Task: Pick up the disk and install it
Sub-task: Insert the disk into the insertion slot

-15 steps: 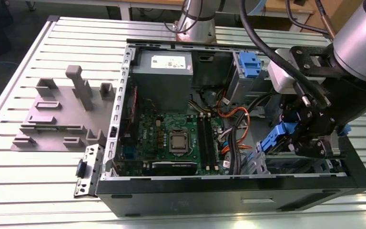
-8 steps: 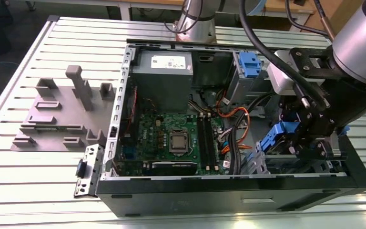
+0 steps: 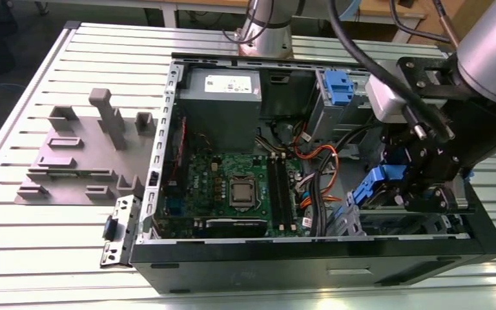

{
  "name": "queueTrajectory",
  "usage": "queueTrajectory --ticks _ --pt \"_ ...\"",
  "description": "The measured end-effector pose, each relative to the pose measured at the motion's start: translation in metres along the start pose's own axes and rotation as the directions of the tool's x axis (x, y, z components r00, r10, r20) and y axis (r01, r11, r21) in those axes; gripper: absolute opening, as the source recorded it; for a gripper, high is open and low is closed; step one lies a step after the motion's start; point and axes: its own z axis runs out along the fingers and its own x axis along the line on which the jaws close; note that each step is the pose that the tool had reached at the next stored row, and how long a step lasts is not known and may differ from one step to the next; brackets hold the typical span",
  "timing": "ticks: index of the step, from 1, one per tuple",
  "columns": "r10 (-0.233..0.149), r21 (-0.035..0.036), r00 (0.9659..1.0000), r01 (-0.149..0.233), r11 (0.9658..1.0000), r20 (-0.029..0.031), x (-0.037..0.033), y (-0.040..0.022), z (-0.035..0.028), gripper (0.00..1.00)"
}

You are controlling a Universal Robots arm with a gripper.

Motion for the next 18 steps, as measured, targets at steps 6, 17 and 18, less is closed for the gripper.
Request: queueTrajectory --ticks 6,17,18 --pt "0.0 -0.0013 1.0 0.0 1.0 0.0001 -0.0007 -0.0001 -0.0149 0.44" --pt "0.0 -0.0029 1.0 0.0 1.0 0.0001 -0.0012 -0.0002 -0.0251 0.44" --pt "0.0 -0.0029 1.0 0.0 1.0 0.0 -0.0012 -0.0002 -0.0269 0.44"
